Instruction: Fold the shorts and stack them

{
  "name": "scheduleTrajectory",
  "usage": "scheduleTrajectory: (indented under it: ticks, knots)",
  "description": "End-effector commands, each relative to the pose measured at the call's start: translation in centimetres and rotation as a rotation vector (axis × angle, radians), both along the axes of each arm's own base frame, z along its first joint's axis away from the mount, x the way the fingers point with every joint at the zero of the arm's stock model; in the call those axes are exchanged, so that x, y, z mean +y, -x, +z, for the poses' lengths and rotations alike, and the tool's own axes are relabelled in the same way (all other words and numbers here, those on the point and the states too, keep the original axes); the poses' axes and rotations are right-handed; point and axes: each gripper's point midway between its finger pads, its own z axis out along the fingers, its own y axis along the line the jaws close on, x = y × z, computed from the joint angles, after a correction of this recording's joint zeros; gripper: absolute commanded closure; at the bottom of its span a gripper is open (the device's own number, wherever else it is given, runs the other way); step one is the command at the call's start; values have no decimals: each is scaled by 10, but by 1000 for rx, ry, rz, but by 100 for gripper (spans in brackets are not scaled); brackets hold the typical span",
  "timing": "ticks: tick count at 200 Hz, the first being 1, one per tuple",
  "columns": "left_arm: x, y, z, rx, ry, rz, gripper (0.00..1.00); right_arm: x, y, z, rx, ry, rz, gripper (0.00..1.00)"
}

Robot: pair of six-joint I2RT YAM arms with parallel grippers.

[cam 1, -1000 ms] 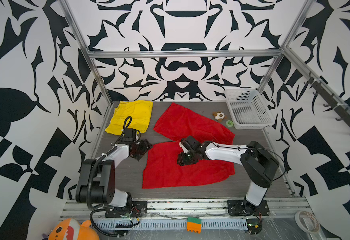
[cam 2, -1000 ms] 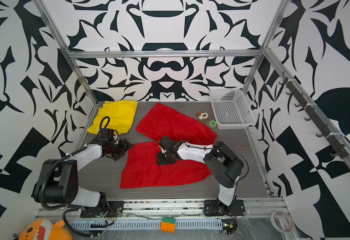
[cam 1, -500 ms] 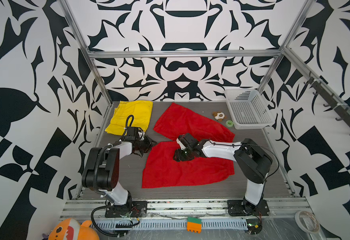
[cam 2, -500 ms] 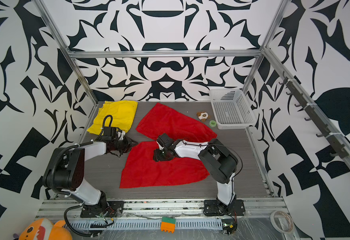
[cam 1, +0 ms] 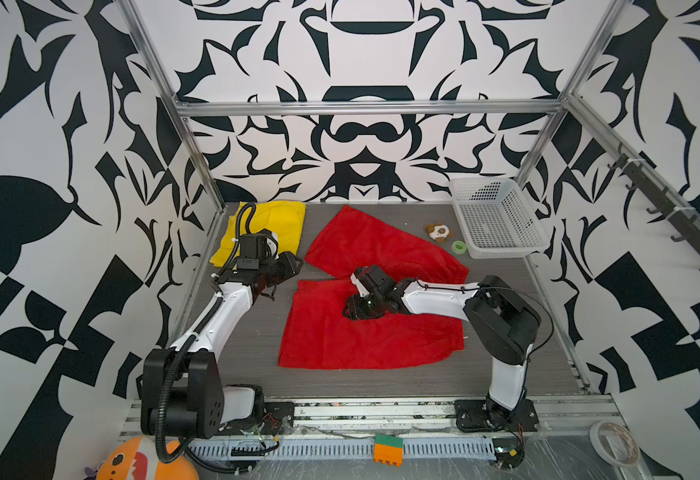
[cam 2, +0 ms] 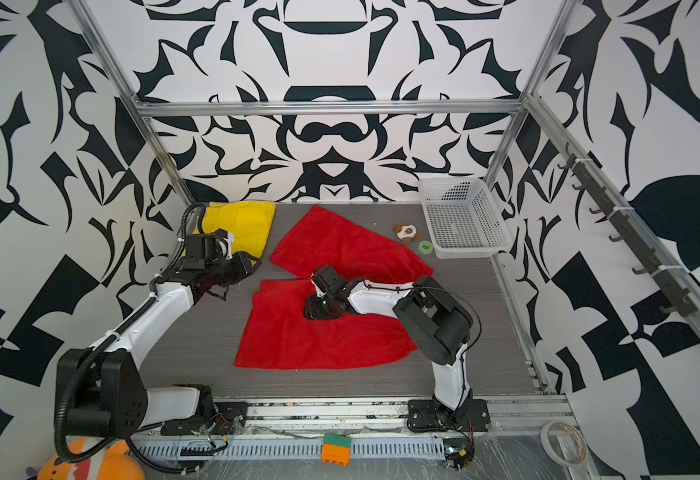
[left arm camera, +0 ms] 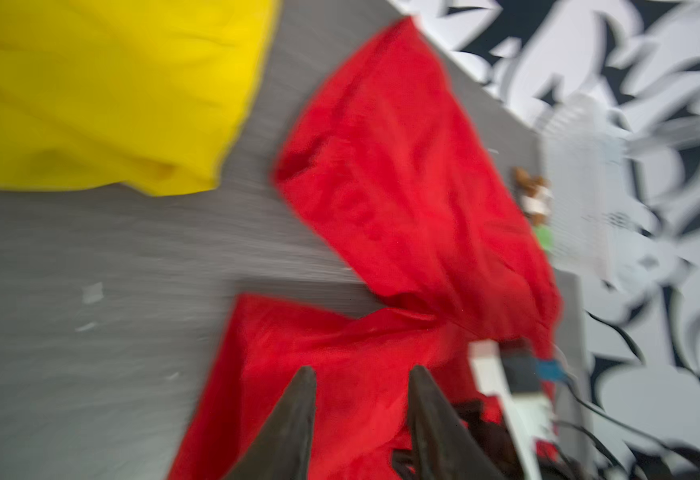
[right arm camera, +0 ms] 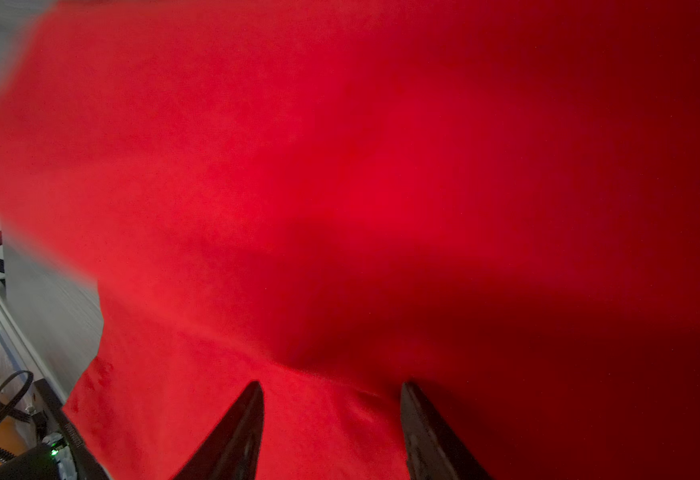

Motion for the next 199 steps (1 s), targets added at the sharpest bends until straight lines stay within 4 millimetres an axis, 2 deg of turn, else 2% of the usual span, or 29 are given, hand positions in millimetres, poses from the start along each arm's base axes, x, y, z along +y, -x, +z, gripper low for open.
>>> scheduleTrajectory:
  ticks: [1, 24, 26, 31, 52, 71, 103, 146, 169, 184, 199]
  knots:
    - [26, 24, -30, 141, -128, 64, 53, -11, 8, -4, 34, 51, 1, 42]
    - [14, 34, -36, 154, -21, 77, 47, -6, 2, 26, -23, 10, 13, 42]
    - [13, 35, -30, 134, -9, 76, 46, -7, 2, 28, -28, 10, 14, 42]
    - [10, 38, -29, 134, 16, 75, 44, -7, 1, 33, -39, 9, 18, 42]
    - [-12, 46, -29, 145, 150, 29, 38, -9, -2, 49, -78, 21, 32, 42]
    - [-30, 53, -33, 155, 212, 3, 38, -20, -8, 55, -103, 32, 18, 42]
    - [-50, 69, -46, 214, 221, -22, 39, -53, -19, 50, -70, 19, -75, 42]
    - [-76, 104, -78, 305, 236, -30, 40, -86, -23, 34, -20, -19, -159, 42]
    - [-69, 116, -102, 362, 217, 22, 39, -113, -30, 16, 22, 32, -246, 43]
    - [-57, 118, -117, 382, 183, 89, 37, -132, -35, 4, 44, 83, -299, 43]
    - [-49, 119, -129, 411, 169, 130, 36, -142, -39, -4, 52, 109, -326, 43]
